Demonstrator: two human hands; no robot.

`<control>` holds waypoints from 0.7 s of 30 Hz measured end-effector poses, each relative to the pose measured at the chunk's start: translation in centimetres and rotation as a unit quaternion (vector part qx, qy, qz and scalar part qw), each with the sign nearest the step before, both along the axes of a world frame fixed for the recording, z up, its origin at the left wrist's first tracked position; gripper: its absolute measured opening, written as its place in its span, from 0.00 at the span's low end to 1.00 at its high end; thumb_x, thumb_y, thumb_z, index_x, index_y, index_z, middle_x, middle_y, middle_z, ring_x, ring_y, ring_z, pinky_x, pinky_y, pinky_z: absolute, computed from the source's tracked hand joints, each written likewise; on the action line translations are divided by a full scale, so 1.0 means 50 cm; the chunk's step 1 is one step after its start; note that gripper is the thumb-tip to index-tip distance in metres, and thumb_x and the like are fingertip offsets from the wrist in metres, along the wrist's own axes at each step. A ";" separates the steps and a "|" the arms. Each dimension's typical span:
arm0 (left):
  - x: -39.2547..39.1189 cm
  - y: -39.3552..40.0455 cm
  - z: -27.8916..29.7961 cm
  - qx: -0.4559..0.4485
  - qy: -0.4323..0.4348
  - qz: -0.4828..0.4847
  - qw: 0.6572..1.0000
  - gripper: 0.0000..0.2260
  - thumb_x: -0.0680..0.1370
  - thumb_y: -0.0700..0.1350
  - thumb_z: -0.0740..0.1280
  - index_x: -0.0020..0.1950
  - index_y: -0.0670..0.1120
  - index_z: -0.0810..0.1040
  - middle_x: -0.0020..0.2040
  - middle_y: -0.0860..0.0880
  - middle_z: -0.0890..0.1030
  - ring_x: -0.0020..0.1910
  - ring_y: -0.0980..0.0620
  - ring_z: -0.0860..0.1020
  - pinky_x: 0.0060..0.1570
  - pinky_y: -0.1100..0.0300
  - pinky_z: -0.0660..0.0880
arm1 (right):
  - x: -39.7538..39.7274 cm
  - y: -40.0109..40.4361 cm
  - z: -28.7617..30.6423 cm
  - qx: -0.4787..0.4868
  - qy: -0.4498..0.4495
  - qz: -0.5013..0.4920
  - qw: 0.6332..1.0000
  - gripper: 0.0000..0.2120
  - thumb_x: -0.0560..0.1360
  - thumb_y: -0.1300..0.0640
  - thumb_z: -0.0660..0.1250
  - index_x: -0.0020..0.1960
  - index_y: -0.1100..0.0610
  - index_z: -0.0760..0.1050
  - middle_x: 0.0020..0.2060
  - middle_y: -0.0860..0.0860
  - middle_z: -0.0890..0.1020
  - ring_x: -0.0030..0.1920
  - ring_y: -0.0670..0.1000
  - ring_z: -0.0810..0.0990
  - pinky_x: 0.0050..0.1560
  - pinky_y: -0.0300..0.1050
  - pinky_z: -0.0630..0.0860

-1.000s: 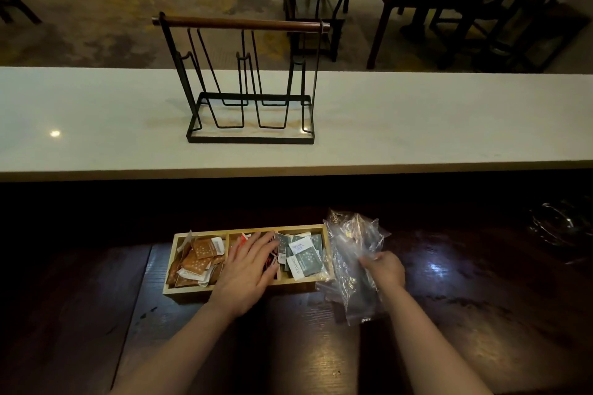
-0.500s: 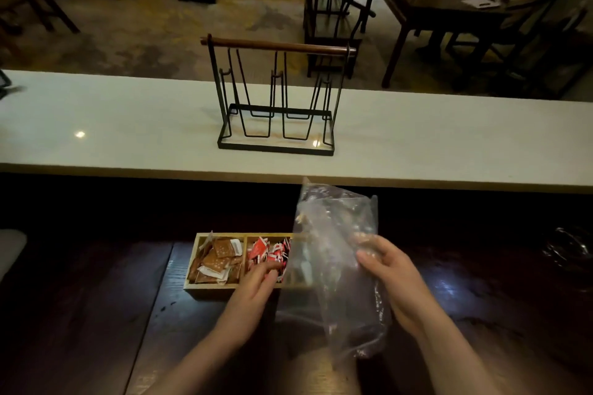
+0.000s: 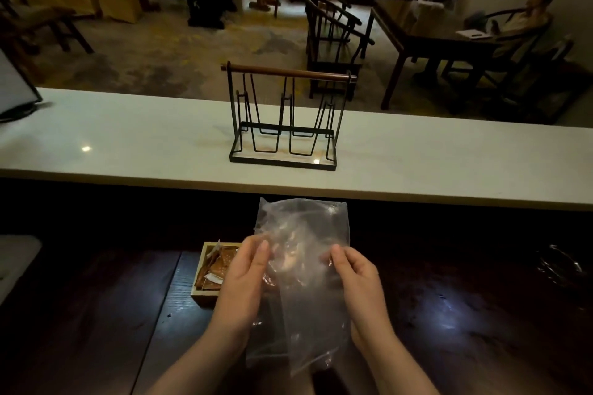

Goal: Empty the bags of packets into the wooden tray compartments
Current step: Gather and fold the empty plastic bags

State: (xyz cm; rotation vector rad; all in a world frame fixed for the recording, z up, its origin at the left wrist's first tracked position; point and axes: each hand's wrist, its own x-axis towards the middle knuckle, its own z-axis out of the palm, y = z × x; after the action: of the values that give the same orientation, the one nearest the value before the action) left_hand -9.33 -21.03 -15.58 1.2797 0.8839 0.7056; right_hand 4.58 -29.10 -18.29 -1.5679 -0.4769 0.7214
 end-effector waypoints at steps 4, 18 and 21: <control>0.003 -0.012 -0.002 -0.016 -0.034 0.037 0.999 0.10 0.78 0.39 0.63 0.57 0.49 0.74 0.49 0.47 0.84 0.43 0.51 0.84 0.36 0.63 0.79 | -0.023 0.006 0.003 0.009 0.010 -0.073 0.997 0.11 0.77 0.52 0.64 0.41 0.55 0.81 0.36 0.53 0.82 0.35 0.47 0.77 0.39 0.42 0.76; 0.008 0.019 0.033 0.061 0.010 0.016 0.998 0.28 0.73 0.54 0.69 0.69 0.65 0.61 0.53 0.49 0.80 0.52 0.55 0.81 0.51 0.57 0.77 | -0.010 -0.002 -0.012 0.005 -0.102 -0.001 0.995 0.11 0.63 0.41 0.69 0.33 0.49 0.74 0.31 0.45 0.76 0.35 0.44 0.74 0.40 0.46 0.73; 0.012 0.027 0.041 0.101 0.010 0.018 0.995 0.19 0.75 0.47 0.68 0.64 0.61 0.71 0.52 0.52 0.79 0.48 0.57 0.81 0.39 0.63 0.79 | 0.003 -0.006 -0.012 -0.015 -0.121 0.061 0.991 0.09 0.64 0.46 0.71 0.31 0.46 0.73 0.31 0.44 0.76 0.33 0.42 0.73 0.38 0.41 0.71</control>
State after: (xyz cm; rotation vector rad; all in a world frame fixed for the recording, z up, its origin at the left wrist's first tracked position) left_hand -8.74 -19.66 -13.52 1.4545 0.8695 0.8280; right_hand 4.71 -29.38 -18.89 -1.6730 -0.7498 0.6357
